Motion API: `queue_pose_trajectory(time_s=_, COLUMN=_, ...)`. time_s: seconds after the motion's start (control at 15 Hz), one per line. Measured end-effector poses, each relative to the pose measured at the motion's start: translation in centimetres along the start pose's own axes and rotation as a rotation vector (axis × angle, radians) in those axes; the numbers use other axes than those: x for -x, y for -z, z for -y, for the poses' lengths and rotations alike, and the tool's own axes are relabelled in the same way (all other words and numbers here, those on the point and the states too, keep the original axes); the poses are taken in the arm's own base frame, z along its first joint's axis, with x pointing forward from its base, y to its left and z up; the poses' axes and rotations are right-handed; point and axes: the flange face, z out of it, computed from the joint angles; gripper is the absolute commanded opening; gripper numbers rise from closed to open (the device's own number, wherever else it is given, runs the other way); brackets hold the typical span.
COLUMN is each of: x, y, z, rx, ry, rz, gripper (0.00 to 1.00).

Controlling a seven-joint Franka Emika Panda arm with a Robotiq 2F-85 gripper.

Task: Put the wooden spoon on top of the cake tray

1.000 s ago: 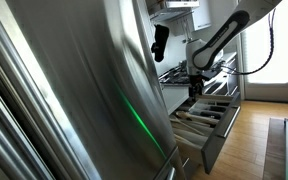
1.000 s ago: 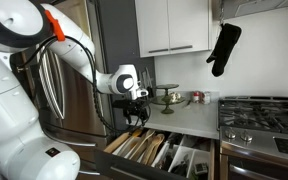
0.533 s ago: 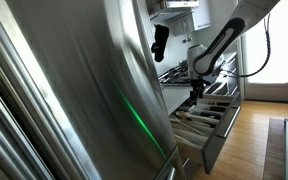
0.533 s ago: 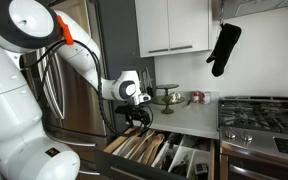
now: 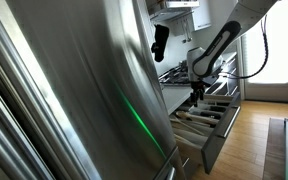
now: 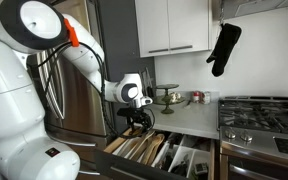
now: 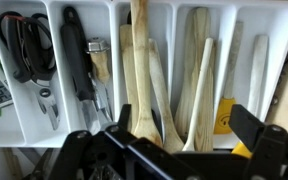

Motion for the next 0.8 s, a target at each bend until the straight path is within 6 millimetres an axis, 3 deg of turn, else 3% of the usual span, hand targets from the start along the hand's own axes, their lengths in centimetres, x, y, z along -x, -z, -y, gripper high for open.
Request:
queue_pose_trajectory(time_s=0.47, x=-0.7, y=-6.1, z=-2.9, rx=-0.003, ry=-0.003, rz=0.059, gripper=1.0)
queue_pose_trajectory(time_s=0.8, x=-2.3, y=-9.1, z=-4.0, rx=0.001, ry=-0.001, rz=0.04, gripper=1.0)
